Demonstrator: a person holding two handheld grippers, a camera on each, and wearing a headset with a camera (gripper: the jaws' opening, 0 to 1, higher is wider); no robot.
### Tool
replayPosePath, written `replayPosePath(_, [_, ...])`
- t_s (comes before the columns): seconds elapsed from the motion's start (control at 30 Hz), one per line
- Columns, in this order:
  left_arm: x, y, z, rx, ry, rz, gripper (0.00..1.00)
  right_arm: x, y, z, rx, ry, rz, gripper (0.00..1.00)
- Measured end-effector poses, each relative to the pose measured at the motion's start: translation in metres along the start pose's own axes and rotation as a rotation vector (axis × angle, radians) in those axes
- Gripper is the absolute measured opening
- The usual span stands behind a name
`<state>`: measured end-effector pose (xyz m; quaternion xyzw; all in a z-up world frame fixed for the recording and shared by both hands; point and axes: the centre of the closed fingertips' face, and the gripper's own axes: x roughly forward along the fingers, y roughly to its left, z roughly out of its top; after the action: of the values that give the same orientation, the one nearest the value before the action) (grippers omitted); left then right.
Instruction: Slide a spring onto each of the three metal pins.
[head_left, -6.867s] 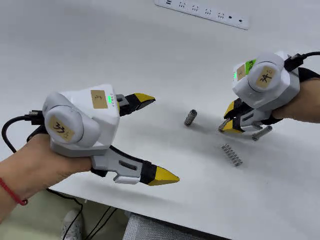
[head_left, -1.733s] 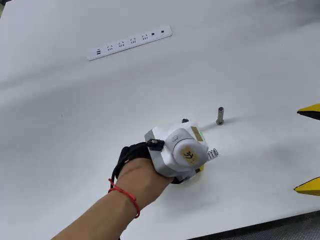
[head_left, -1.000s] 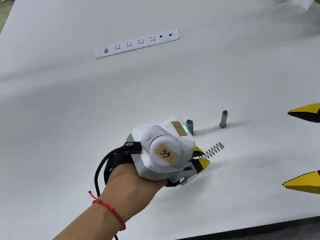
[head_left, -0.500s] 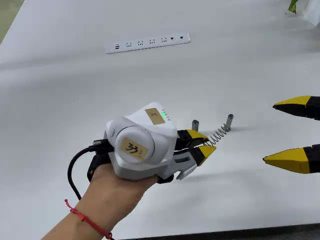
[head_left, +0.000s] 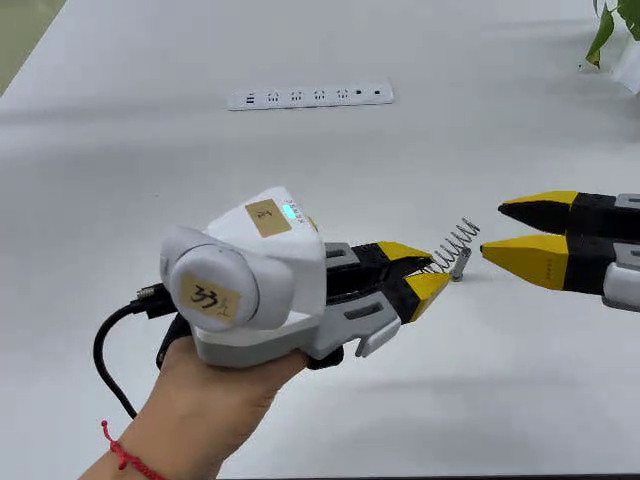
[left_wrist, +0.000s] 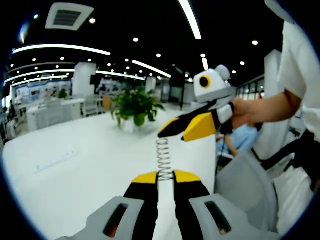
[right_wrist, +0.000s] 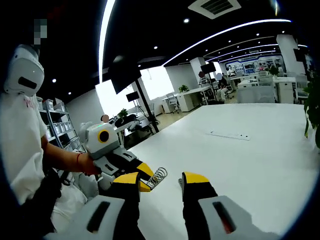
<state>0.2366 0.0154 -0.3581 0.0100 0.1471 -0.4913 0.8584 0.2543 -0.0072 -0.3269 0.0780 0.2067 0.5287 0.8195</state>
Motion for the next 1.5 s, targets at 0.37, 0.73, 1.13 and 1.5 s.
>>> replayPosePath(0.37, [-0.002,-0.007,0.014,-0.027,-0.062,-0.016,0.11,0.008,0.005,0.010,0.103,-0.043,0.032,0.25])
replayPosePath(0.73, [-0.002,-0.010,0.018,-0.036,-0.081,-0.025,0.11,0.007,0.008,0.011,0.119,-0.048,0.041,0.15])
replayPosePath(1.13, [-0.003,-0.012,0.018,-0.031,-0.077,-0.034,0.11,0.007,0.009,0.012,0.105,-0.040,0.060,0.12])
replayPosePath(1.5, [-0.003,-0.016,0.014,-0.026,-0.063,-0.055,0.11,0.008,0.012,0.009,0.072,-0.015,0.075,0.11])
